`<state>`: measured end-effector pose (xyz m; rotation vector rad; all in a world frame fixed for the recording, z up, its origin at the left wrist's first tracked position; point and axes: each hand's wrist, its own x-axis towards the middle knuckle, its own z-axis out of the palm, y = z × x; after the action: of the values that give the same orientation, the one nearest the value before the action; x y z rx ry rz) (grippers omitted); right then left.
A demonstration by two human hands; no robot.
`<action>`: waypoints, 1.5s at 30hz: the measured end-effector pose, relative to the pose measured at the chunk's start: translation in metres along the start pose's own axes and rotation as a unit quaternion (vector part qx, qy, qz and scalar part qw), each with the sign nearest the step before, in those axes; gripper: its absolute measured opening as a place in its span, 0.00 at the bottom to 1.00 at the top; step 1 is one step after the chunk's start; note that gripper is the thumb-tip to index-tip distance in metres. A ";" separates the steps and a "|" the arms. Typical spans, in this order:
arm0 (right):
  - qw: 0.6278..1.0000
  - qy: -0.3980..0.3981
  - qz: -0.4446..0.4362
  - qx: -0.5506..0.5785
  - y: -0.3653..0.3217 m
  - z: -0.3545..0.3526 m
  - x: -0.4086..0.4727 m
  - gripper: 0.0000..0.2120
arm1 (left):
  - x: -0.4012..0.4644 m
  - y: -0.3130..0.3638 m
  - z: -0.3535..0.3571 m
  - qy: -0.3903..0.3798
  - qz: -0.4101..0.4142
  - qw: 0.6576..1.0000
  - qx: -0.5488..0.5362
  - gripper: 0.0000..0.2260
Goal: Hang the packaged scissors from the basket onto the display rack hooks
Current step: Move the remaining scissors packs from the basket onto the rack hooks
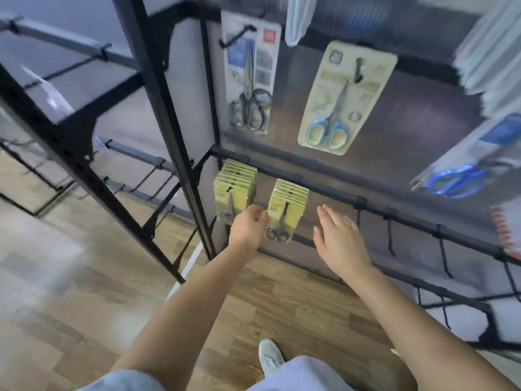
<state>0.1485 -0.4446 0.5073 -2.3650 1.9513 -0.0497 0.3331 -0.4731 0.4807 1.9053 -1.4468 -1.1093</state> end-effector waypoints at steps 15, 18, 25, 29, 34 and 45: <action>0.923 0.147 0.350 0.055 -0.006 -0.110 -0.229 0.23 | -0.185 0.130 0.013 -0.157 0.415 0.877 0.185 0.18; 0.892 0.170 0.412 0.069 0.007 -0.112 -0.292 0.21 | -0.232 0.138 0.044 -0.216 0.455 0.839 0.205 0.19; 0.828 0.148 0.534 0.082 0.039 -0.079 -0.423 0.22 | -0.323 0.131 0.145 -0.338 0.498 0.765 0.226 0.13; 0.794 0.116 0.585 0.118 0.056 -0.036 -0.494 0.22 | -0.375 0.109 0.210 -0.401 0.486 0.731 0.263 0.10; 0.747 0.041 0.643 0.164 0.068 0.020 -0.575 0.22 | -0.424 0.060 0.286 -0.464 0.485 0.669 0.319 0.10; 0.676 -0.011 0.683 0.278 0.045 0.175 -0.646 0.15 | -0.434 -0.072 0.379 -0.518 0.427 0.590 0.448 0.07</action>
<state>-0.0060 0.1879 0.3439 -0.2067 2.5791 -0.4164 0.0105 -0.0082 0.3503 0.3314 -3.5326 -0.9865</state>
